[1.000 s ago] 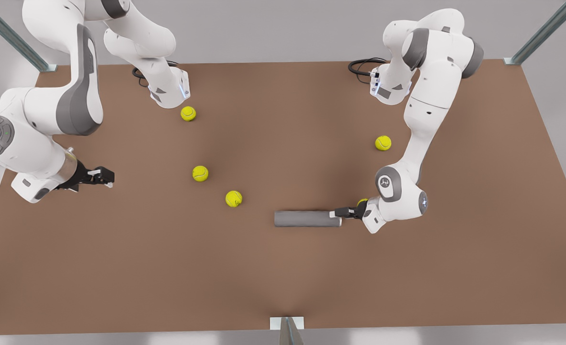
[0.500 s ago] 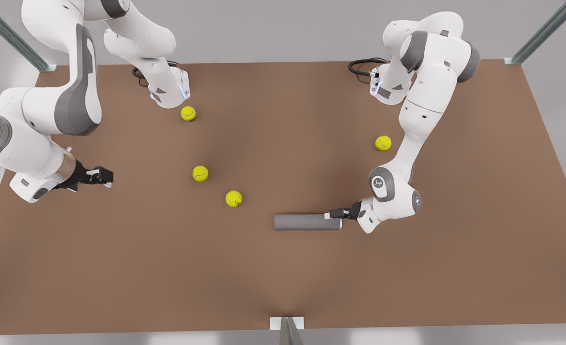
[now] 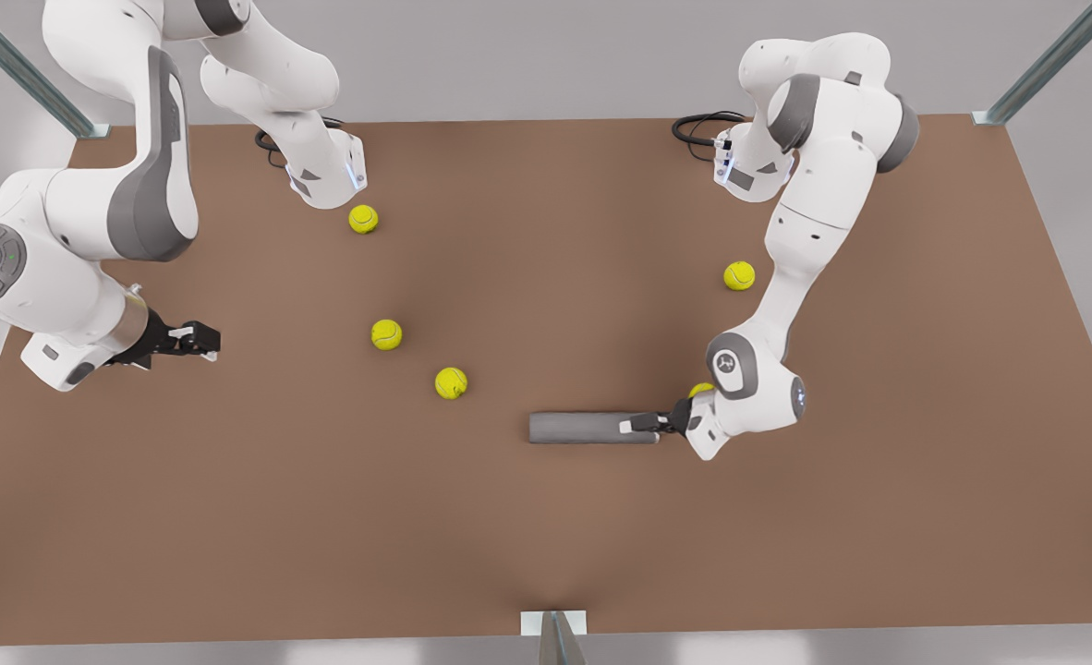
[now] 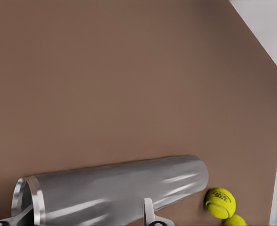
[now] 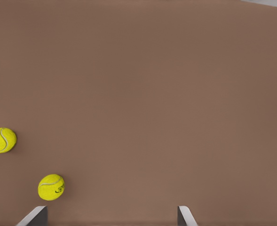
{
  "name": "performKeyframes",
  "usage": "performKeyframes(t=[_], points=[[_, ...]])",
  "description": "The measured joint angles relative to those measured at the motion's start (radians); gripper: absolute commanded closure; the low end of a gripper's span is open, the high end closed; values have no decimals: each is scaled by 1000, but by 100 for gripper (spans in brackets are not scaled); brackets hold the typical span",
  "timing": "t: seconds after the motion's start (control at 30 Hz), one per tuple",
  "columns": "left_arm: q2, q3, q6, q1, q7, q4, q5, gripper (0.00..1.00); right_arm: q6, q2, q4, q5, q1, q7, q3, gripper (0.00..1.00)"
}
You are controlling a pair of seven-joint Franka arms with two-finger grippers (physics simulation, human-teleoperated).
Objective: Put the tennis tube upright
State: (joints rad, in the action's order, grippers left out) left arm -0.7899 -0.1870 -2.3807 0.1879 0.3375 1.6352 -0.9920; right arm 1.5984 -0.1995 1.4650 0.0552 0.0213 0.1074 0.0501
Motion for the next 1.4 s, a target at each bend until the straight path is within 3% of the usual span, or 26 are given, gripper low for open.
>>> performKeyframes(t=[1.4], points=[[-51,-80,122,-134,67,-38,-248,4,18,-31,-23,-57,-1,7,1,0]])
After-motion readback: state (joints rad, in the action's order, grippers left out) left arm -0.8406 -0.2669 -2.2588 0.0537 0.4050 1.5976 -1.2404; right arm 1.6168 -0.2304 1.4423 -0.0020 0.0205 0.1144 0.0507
